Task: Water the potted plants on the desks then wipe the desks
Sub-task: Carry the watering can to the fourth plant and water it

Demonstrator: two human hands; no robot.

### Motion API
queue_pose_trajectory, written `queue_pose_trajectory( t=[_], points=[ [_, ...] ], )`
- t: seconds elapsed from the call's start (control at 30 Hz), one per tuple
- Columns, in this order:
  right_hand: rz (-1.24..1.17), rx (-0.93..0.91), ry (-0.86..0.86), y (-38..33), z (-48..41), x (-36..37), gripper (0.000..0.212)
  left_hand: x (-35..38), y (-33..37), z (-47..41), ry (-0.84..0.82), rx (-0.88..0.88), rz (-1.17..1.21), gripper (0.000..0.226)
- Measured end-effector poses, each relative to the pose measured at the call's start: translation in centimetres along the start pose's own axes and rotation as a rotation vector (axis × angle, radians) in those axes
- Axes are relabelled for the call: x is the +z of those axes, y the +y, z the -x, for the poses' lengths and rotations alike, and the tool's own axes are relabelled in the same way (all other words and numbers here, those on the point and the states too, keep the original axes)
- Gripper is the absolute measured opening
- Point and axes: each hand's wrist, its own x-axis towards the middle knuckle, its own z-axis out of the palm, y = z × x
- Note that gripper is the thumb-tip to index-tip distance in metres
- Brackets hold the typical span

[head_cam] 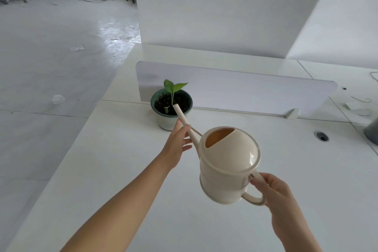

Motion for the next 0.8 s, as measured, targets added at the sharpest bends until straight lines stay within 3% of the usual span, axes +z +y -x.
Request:
queue_pose_trajectory(
  t=[0.17, 0.43, 0.8],
  points=[
    [0.13, -0.037, 0.04, -0.6, -1.9, 1.9, 0.02, -1.2, -0.1, -2.5, 0.033, -0.043, -0.005, 0.055],
    [0.115, -0.028, 0.005, -1.2, -3.7, 3.8, 0.013, -2.6, -0.8, -5.1, 0.071, -0.096, 0.063, 0.053],
    [0.102, -0.041, 0.086, -2.6, -3.8, 3.6, 0.018, -0.3, -0.9, -7.2, 0.011, -0.124, 0.049, 0.055]
  ],
)
